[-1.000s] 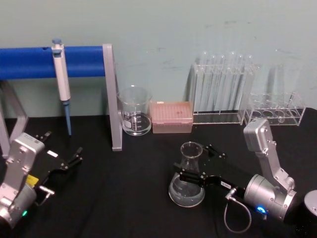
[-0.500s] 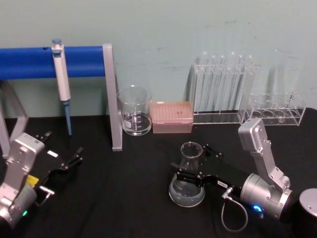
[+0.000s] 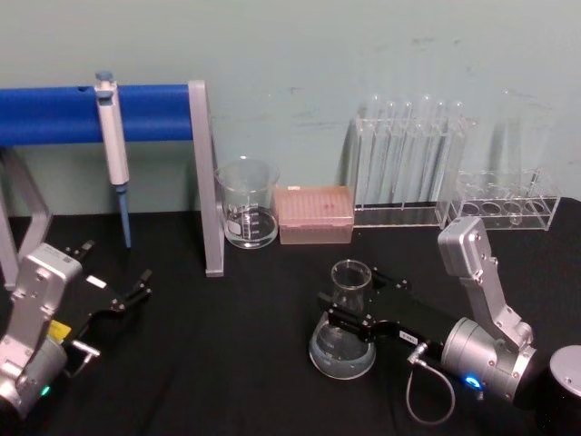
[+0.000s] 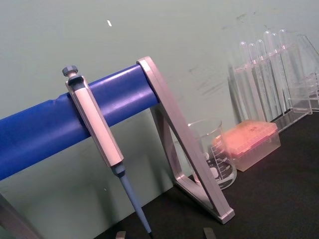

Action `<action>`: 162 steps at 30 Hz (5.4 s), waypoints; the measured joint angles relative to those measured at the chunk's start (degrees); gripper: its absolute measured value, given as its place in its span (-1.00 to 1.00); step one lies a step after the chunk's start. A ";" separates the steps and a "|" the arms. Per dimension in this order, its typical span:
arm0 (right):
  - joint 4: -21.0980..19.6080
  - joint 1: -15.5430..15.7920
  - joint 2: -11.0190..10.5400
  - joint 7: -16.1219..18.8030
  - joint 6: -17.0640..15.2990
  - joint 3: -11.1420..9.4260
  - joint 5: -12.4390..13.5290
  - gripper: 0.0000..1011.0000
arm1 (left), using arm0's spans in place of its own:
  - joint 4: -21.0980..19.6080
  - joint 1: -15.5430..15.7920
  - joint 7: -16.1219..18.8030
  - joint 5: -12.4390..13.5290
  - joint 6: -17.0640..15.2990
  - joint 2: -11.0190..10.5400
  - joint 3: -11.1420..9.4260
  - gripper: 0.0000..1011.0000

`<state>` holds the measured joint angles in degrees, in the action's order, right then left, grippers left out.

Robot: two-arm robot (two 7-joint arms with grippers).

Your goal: Grasp the erlenmeyer flask with one hand, shake it three times, then place it back.

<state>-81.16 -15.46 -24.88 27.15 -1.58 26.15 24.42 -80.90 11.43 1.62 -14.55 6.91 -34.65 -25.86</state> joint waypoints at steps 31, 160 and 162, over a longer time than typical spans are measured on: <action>-1.91 0.19 0.58 -0.83 -0.21 -2.05 0.19 -0.11 | 0.00 0.00 0.00 0.00 0.00 0.00 0.00 0.98; -6.12 -2.95 2.03 3.17 -3.66 1.02 0.46 -0.11 | 0.00 0.00 0.00 0.00 0.00 0.00 0.00 0.98; -6.12 -3.04 1.87 3.16 -3.52 1.15 0.58 -0.11 | 0.00 0.00 0.00 0.00 0.00 0.00 0.00 0.98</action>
<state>-87.28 -18.50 -23.01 30.31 -5.10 27.30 24.99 -80.90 11.43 1.62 -14.55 6.91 -34.65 -25.86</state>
